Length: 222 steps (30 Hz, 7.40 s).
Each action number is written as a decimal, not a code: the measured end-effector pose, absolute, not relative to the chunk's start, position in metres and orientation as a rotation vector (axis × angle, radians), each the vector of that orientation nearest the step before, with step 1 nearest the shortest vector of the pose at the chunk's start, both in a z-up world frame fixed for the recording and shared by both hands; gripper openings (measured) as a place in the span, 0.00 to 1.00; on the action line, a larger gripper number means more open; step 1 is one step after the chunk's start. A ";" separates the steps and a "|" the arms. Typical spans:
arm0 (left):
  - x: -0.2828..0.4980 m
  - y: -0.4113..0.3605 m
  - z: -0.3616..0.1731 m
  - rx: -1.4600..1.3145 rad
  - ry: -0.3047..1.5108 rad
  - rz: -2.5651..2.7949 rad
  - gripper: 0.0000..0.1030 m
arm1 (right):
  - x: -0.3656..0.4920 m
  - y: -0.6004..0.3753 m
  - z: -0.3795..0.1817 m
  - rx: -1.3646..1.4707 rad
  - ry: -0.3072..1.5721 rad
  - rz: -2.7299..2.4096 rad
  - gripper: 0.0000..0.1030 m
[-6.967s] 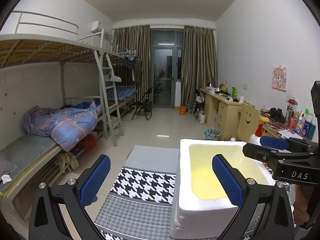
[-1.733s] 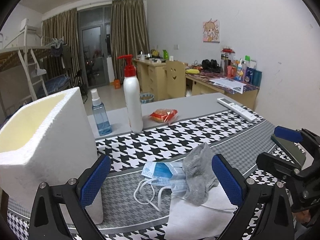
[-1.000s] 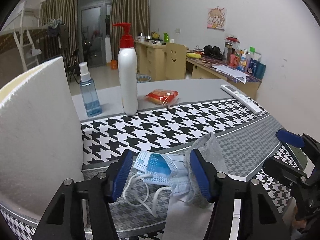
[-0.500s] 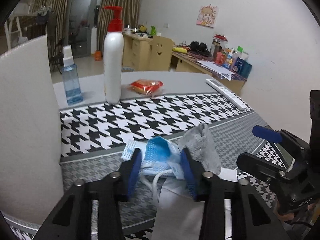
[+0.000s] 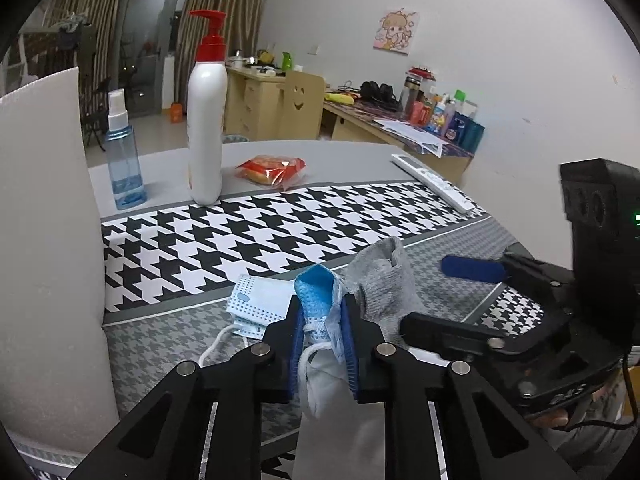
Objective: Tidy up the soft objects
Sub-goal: 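Grasp the blue face mask with the left tool while the right grasps the grey sock, then lift and carry the blue mask and grey sock over the white foam box, then open the left tool dropping the mask into the box while the right drops the sock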
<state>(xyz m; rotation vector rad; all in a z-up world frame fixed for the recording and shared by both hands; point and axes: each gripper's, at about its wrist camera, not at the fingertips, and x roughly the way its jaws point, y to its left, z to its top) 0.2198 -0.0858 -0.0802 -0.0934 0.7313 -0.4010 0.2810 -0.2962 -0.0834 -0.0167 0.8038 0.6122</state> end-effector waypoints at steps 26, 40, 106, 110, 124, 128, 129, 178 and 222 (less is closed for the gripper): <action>0.210 -0.081 -0.070 -0.103 0.688 -0.379 0.14 | 0.275 -0.309 -0.072 0.035 0.802 0.566 0.11; 0.193 -0.082 -0.042 -0.081 0.602 -0.364 0.13 | 0.256 -0.320 -0.038 0.045 0.708 0.502 0.11; 0.150 -0.061 0.063 0.043 0.328 -0.200 0.13 | 0.211 -0.286 0.056 0.012 0.408 0.522 0.11; 0.147 -0.056 0.070 0.047 0.309 -0.183 0.13 | 0.210 -0.283 0.059 0.017 0.401 0.532 0.11; 0.146 -0.041 0.082 0.049 0.269 -0.098 0.13 | 0.207 -0.271 0.064 0.010 0.369 0.586 0.11; 0.143 -0.034 0.084 0.046 0.258 -0.070 0.13 | 0.208 -0.267 0.064 0.009 0.370 0.599 0.11; 0.143 -0.034 0.085 0.043 0.255 -0.064 0.13 | 0.208 -0.265 0.064 0.009 0.370 0.604 0.11; 0.168 0.053 0.049 -0.008 0.356 0.160 0.80 | 0.214 -0.186 0.066 -0.083 0.426 0.711 0.11; 0.123 0.090 0.034 -0.061 0.315 0.236 0.99 | 0.221 -0.114 0.067 -0.194 0.466 0.786 0.11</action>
